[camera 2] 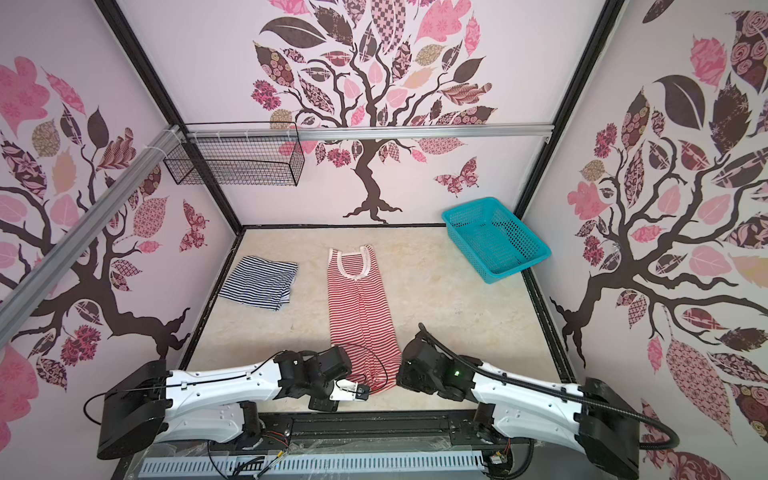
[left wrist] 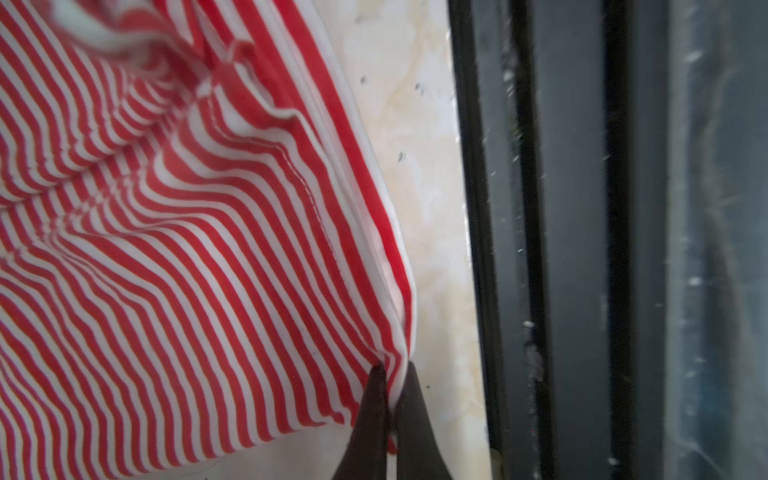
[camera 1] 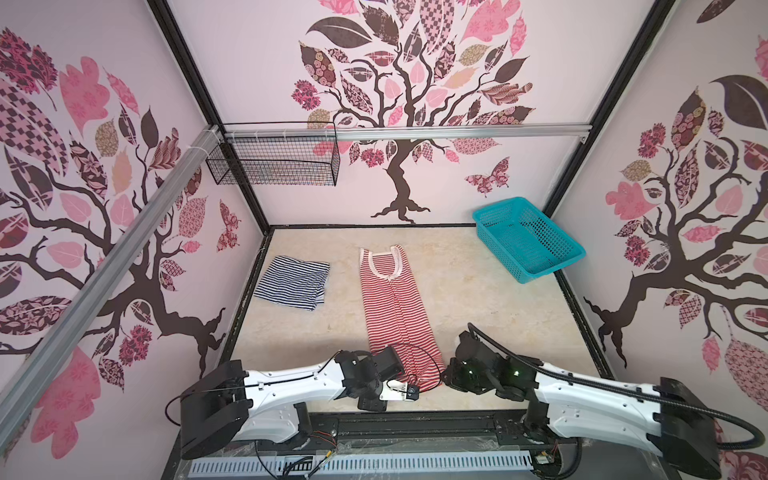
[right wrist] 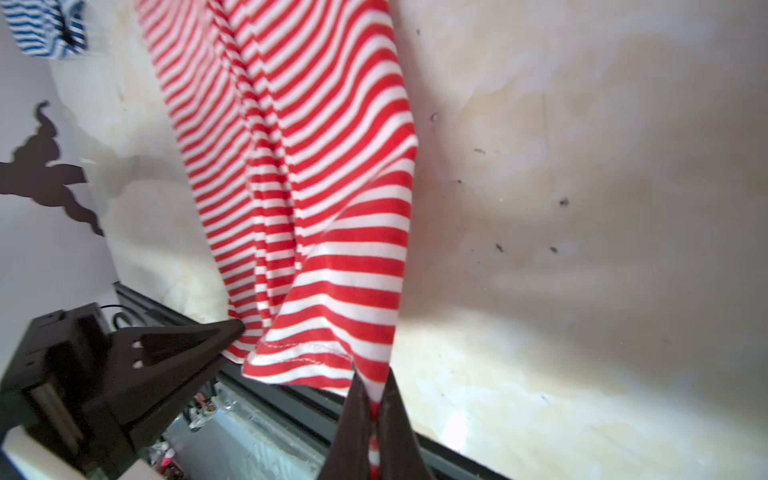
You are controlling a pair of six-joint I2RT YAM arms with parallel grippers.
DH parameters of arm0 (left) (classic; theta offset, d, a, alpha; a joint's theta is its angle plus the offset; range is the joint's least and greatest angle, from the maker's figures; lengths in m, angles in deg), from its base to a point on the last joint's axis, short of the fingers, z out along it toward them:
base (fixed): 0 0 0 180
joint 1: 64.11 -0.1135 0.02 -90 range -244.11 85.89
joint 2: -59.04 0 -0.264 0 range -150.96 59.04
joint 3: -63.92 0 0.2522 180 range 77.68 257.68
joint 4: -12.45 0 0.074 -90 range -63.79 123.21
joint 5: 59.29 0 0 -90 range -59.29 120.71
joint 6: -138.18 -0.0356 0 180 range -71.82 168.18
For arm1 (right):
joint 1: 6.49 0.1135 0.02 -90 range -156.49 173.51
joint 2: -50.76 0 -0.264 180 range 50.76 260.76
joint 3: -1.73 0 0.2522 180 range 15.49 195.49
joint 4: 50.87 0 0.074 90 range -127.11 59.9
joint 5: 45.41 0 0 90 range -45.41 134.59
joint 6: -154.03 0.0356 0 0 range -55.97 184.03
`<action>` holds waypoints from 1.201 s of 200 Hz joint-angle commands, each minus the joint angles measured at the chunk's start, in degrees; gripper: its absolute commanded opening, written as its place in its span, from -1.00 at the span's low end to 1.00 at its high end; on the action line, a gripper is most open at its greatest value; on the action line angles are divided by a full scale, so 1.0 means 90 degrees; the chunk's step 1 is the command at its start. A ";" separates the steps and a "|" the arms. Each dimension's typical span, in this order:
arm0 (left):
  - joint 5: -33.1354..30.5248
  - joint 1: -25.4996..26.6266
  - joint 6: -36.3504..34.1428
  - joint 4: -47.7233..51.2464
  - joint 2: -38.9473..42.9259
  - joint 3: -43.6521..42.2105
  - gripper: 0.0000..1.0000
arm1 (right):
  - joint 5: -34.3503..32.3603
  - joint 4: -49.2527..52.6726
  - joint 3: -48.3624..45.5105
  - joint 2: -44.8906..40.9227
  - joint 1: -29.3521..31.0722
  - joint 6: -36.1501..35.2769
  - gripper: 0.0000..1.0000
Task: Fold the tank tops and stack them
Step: 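Pinch the near hem corners of the red top with both grippers, then lift the hem with both grippers and fold it over toward the straps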
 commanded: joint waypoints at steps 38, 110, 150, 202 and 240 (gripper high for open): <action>0.1889 0.0032 0.0341 0.1227 0.0100 0.1184 -1.00 | -0.0404 0.1764 0.0374 -0.1638 0.0014 0.0298 -1.00; 0.1394 -0.0885 0.0739 0.0841 0.0394 0.1602 -1.00 | -0.0822 0.2064 0.1937 -0.0720 -0.0459 -0.0767 -1.00; 0.1074 -0.1783 0.0740 0.0323 0.0468 0.1648 -1.00 | -0.0736 0.1818 0.2897 0.0484 -0.0946 -0.1676 -1.00; 0.0762 -0.2840 0.0442 -0.0423 -0.0028 0.1872 -1.00 | 0.0436 0.0867 0.3607 0.1870 -0.2337 -0.2590 -1.00; 0.0964 -0.3635 0.0265 -0.0542 -0.0923 0.2368 -1.00 | 0.0933 0.0703 0.4540 0.3167 -0.2693 -0.3134 -1.00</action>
